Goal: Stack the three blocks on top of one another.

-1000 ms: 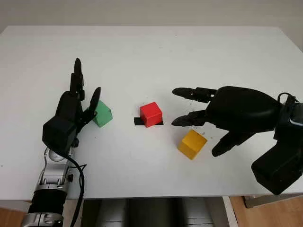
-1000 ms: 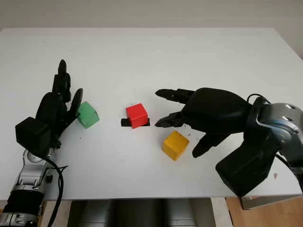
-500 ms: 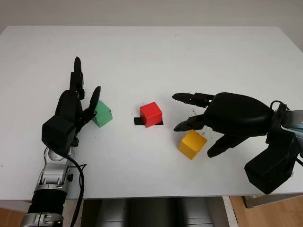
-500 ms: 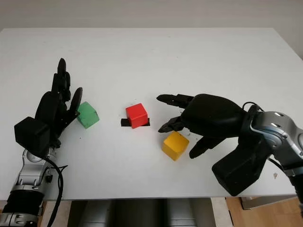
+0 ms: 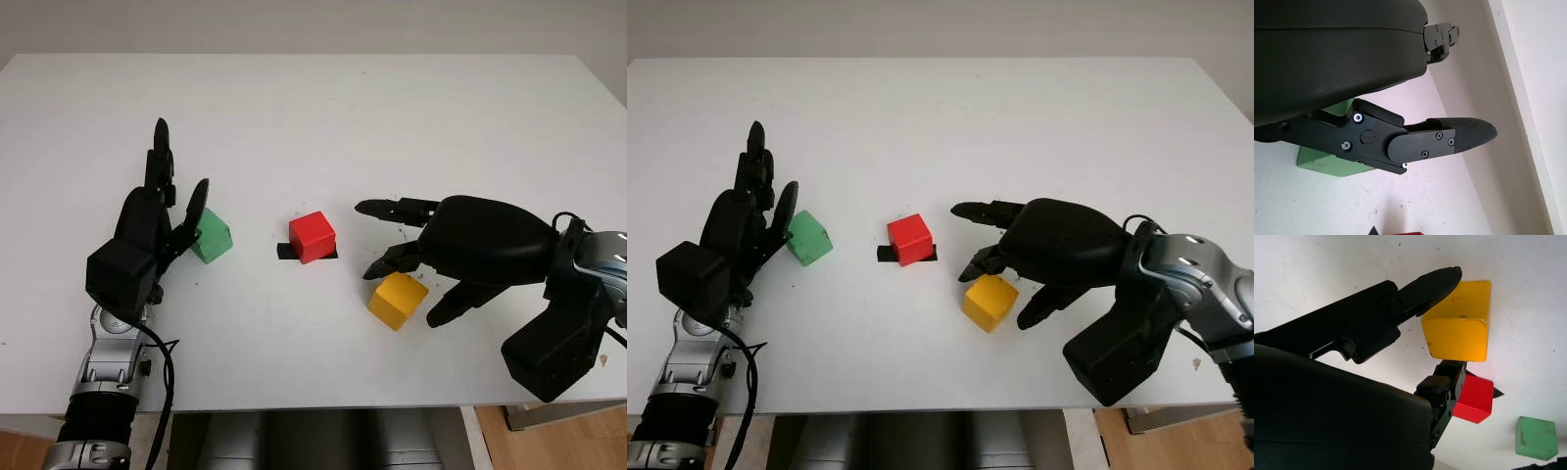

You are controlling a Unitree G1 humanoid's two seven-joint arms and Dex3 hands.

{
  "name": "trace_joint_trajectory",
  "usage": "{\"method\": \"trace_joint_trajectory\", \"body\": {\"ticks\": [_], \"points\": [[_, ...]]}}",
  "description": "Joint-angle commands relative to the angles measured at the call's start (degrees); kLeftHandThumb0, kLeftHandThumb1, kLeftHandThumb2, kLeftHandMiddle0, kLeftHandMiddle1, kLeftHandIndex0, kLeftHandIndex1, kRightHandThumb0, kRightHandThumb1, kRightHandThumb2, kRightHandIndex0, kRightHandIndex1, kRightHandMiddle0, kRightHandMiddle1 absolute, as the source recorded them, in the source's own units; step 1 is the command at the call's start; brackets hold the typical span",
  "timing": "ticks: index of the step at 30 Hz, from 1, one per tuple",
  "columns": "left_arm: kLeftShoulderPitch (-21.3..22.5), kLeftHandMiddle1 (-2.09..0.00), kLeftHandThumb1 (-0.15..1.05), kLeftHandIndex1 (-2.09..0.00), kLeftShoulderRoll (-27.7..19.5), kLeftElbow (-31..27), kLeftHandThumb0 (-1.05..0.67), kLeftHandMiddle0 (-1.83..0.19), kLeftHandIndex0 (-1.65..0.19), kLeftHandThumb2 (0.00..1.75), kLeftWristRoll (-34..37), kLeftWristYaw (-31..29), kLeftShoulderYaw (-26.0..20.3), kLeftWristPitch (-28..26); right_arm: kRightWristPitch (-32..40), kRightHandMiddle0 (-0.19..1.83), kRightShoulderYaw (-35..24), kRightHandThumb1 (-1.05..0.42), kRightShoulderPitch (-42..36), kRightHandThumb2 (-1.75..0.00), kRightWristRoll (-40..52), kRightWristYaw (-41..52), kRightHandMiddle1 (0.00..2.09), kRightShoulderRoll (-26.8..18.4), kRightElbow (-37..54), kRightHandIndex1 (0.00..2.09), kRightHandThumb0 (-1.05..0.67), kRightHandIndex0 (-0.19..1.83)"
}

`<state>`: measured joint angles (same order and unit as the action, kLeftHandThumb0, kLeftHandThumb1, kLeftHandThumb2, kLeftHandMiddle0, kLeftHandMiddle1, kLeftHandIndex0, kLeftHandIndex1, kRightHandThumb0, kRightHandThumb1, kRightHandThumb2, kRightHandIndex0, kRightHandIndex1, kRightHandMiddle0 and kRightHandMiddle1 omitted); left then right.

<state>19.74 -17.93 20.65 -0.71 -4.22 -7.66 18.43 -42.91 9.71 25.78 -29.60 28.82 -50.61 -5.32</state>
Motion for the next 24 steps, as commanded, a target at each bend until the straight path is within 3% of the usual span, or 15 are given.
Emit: {"method": "trace_joint_trajectory", "body": {"ticks": [1,7,14,24], "points": [[-0.9,-0.06,1.05,-0.05,-0.1,-1.1,-0.73,0.18,0.18,0.53,-0.7,0.5,-0.1,-0.1,-0.7,0.40,0.2,-0.85,0.5,-0.06,1.1,-0.4,0.82,0.5,-0.6,0.06,-0.62,0.11],[-1.1,-0.05,1.05,-0.05,0.2,-2.0,-0.73,0.18,0.19,0.53,-0.3,0.1,-0.2,-0.9,-0.9,0.33,0.1,-0.86,0.1,-0.05,3.3,-0.4,1.07,1.4,-1.6,0.06,-0.56,0.14],[-1.2,-0.05,1.05,-0.05,0.2,-2.0,-0.73,0.18,0.18,0.53,-0.3,0.2,-0.3,-0.6,-2.6,0.41,-0.2,-0.94,0.3,-0.06,4.2,-1.7,1.37,2.2,-2.7,0.09,-0.41,0.25],[-1.2,-0.06,1.05,-0.05,0.3,-1.9,-0.72,0.17,0.18,0.53,-0.4,0.3,-0.3,-0.5,-4.4,0.45,0.2,-0.91,0.9,-0.05,1.4,-4.4,1.41,2.2,-5.1,0.09,-0.40,0.28]]}}
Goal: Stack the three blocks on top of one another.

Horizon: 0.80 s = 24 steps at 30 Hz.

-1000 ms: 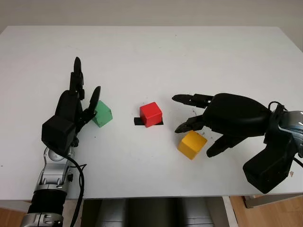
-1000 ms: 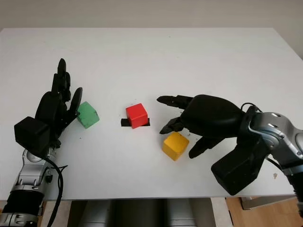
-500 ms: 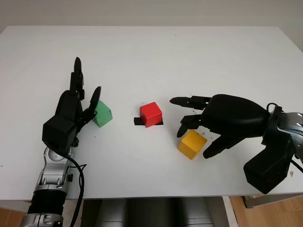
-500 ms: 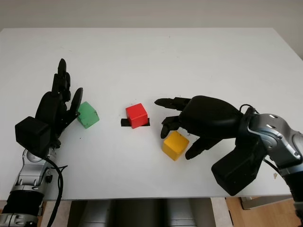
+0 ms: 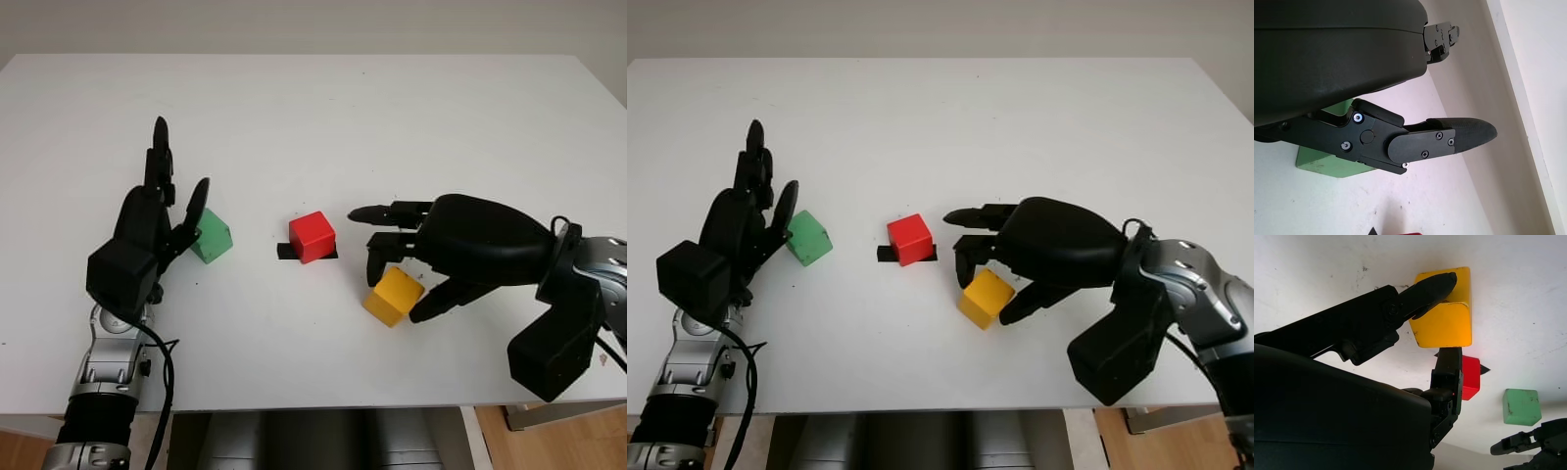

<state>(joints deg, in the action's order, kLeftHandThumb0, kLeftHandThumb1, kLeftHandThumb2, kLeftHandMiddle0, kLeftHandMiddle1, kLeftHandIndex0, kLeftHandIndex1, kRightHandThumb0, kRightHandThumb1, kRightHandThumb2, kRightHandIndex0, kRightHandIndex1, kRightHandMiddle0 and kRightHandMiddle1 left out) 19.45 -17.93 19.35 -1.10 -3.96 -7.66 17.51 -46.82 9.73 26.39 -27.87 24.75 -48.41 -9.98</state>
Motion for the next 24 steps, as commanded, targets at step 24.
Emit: {"method": "trace_joint_trajectory", "body": {"ticks": [24], "points": [[-0.1,-0.05,1.05,-0.05,-0.3,-0.4,-0.75,0.17,0.18,0.53,-2.2,0.7,0.1,-0.2,23.4,0.49,-3.0,-0.87,15.3,-0.05,19.8,17.3,1.35,1.7,2.5,0.08,-0.38,0.32]]}}
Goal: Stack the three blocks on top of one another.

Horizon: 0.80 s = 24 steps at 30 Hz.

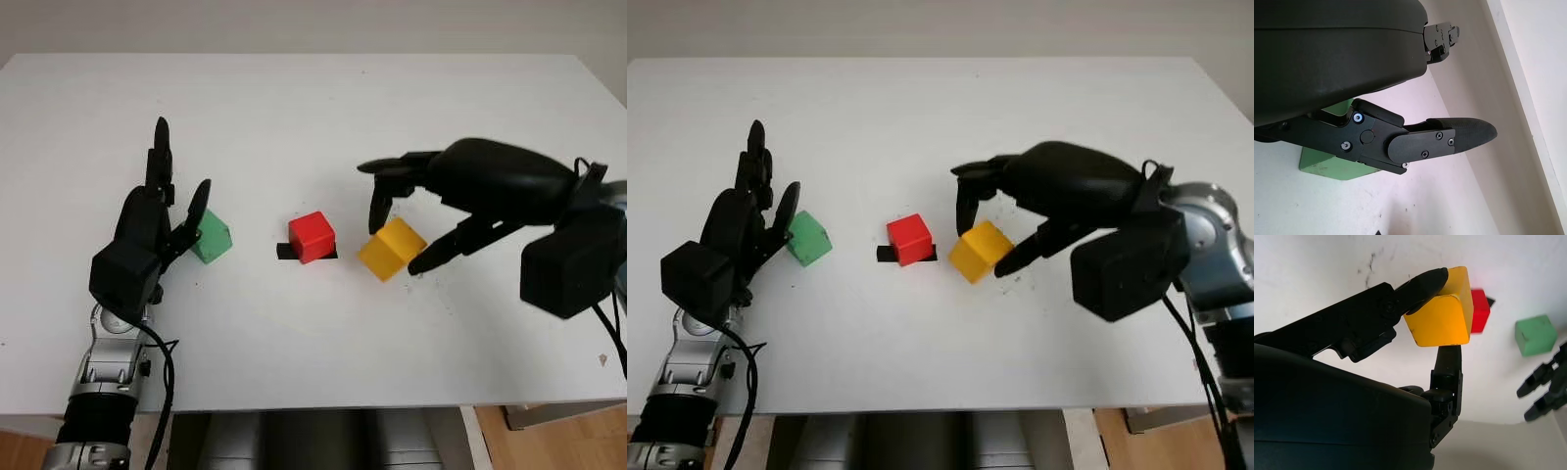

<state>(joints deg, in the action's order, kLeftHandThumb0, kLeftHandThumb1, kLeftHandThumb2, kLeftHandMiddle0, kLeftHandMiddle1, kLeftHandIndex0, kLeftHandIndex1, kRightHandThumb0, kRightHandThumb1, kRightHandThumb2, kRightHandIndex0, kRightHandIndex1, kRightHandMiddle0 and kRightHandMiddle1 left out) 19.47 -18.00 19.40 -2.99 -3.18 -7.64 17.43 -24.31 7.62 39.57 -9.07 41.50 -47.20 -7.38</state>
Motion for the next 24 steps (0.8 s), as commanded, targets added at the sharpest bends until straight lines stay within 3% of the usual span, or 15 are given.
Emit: {"method": "trace_joint_trajectory", "body": {"ticks": [1,11,24], "points": [[0.0,-0.05,1.05,-0.05,-0.2,-0.3,-0.75,0.18,0.18,0.53,-0.1,-0.1,0.0,-0.1,1.9,0.51,-0.9,-0.87,3.6,-0.05,1.6,1.2,1.32,0.9,-0.8,0.08,-0.38,0.33],[0.2,-0.06,1.05,-0.06,0.2,-0.6,-0.75,0.16,0.17,0.54,-1.1,1.0,0.2,-0.1,11.0,0.59,3.7,-0.84,16.1,-0.05,-0.2,6.0,1.26,7.8,-9.4,0.07,-0.35,0.35],[-0.2,-0.05,1.05,-0.06,0.6,-0.8,-0.74,0.13,0.15,0.55,-2.8,3.5,0.5,0.1,1.8,0.52,11.6,-0.86,31.5,-0.06,-12.0,3.2,1.43,16.7,-33.2,0.06,-0.44,0.34]]}}
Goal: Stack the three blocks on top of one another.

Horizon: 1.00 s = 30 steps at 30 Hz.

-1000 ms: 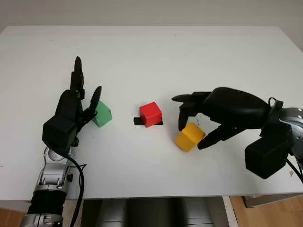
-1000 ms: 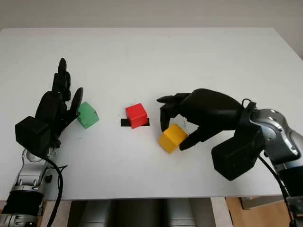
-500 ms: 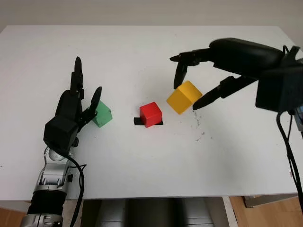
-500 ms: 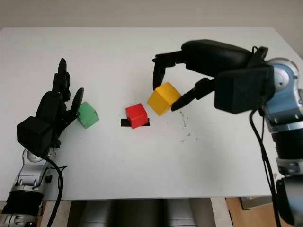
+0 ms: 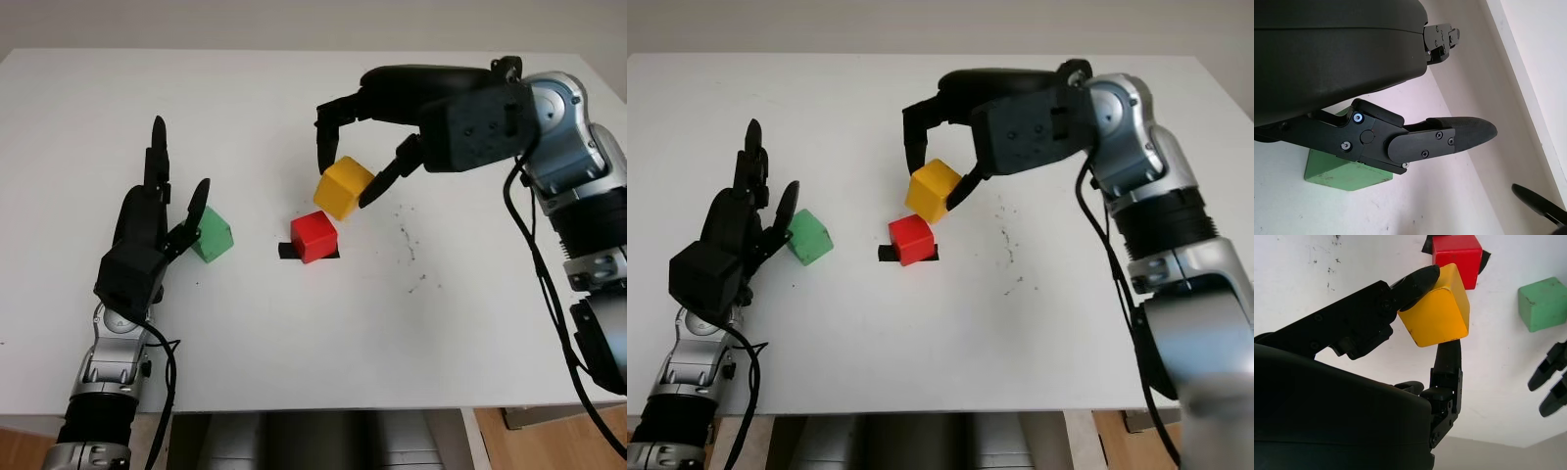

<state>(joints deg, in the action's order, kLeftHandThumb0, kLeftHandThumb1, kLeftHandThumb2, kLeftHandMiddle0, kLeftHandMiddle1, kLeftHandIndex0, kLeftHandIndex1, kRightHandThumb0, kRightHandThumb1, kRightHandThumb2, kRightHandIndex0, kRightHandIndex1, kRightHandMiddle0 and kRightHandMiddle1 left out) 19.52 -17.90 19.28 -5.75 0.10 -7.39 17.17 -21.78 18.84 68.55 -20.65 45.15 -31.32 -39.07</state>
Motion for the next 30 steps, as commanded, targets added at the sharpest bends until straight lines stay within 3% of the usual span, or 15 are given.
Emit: {"method": "trace_joint_trajectory", "body": {"ticks": [1,6,11,22,30], "points": [[-0.2,-0.05,1.05,-0.06,0.6,-0.7,-0.74,0.14,0.15,0.55,0.3,0.2,0.2,0.6,-1.2,0.52,1.1,-0.87,3.4,-0.06,-1.4,-0.8,1.43,1.5,-2.8,0.05,-0.45,0.34],[-0.3,-0.05,1.05,-0.05,1.0,-1.1,-0.74,0.15,0.16,0.54,0.8,0.1,0.2,0.3,-3.1,0.50,2.7,-0.86,6.3,-0.05,-3.8,-2.4,1.44,3.8,-8.7,0.06,-0.44,0.35],[-0.4,-0.05,1.05,-0.05,1.3,-1.2,-0.74,0.15,0.16,0.54,0.7,0.2,0.1,0.8,1.1,0.50,3.1,-0.87,7.6,-0.05,-5.1,-2.7,1.47,5.8,-11.6,0.07,-0.45,0.38],[-0.5,-0.05,1.05,-0.05,1.4,-1.2,-0.75,0.15,0.16,0.54,0.6,0.4,0.2,0.5,14.2,0.44,2.8,-0.90,4.3,-0.06,-4.8,0.9,1.44,6.5,-3.4,0.06,-0.43,0.36],[-0.5,-0.06,1.05,-0.05,1.6,-1.3,-0.75,0.15,0.16,0.54,0.1,0.8,0.4,0.3,17.6,0.45,3.0,-0.91,2.7,-0.06,-5.1,3.1,1.43,6.1,0.5,0.06,-0.44,0.37]]}}
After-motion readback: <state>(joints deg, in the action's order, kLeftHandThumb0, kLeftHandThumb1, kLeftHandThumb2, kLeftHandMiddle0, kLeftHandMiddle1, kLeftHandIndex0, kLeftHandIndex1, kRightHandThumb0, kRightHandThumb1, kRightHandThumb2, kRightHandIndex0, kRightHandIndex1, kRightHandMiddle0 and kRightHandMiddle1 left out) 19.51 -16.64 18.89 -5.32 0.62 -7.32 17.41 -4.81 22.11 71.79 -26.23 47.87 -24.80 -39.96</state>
